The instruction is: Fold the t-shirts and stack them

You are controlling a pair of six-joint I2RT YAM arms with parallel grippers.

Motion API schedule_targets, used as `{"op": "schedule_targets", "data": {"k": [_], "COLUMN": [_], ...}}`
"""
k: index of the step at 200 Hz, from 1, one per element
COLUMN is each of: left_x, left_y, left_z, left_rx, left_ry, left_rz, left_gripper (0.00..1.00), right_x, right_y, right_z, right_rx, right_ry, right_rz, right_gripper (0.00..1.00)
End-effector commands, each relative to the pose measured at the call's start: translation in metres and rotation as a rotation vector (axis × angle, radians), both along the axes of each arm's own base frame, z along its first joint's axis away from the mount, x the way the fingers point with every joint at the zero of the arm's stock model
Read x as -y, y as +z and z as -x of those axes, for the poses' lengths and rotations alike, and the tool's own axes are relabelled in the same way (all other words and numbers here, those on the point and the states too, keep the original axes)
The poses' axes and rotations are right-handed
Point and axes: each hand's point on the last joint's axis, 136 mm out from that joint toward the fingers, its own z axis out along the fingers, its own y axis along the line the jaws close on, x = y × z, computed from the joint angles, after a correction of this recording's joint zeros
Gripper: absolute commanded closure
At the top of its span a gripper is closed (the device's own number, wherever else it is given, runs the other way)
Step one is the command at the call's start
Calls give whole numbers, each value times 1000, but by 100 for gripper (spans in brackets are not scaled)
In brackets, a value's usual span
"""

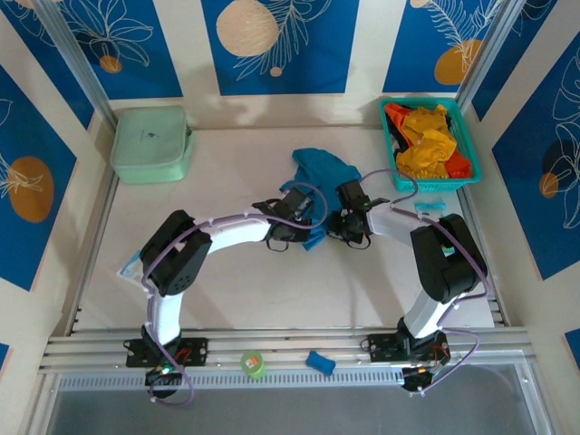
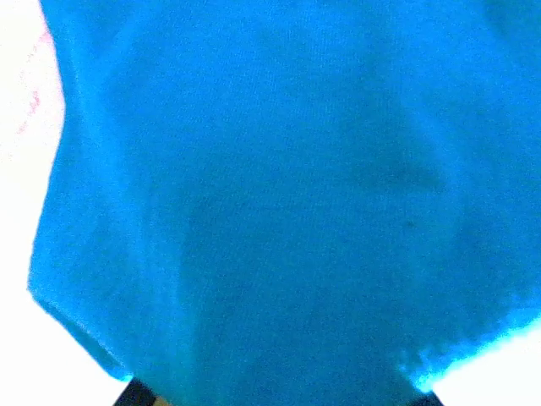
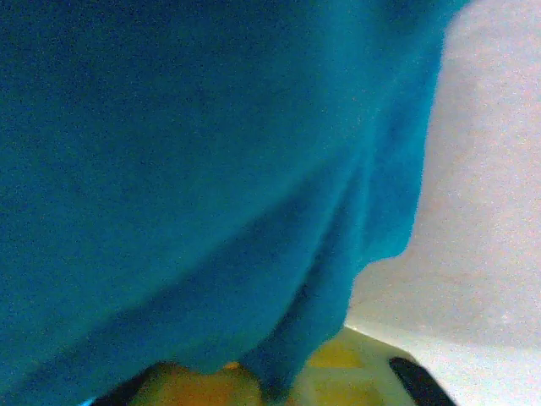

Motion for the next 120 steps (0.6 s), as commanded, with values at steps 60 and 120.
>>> {"op": "schedule_targets", "data": {"k": [60, 120], "left_x": [-98, -152], "left_y": [113, 164], "left_z": [-7, -12], "left_rx": [186, 181], "left_ry": [-8, -46], "left_rz": [-341, -610], "left_gripper": [100, 100], "right_x": [42, 69], "right_y": [55, 107], "right_z": [49, 106], "right_rx": [33, -53], "right_ry": [52, 153], "right_rz": [200, 216], "right_gripper": [100, 100]}}
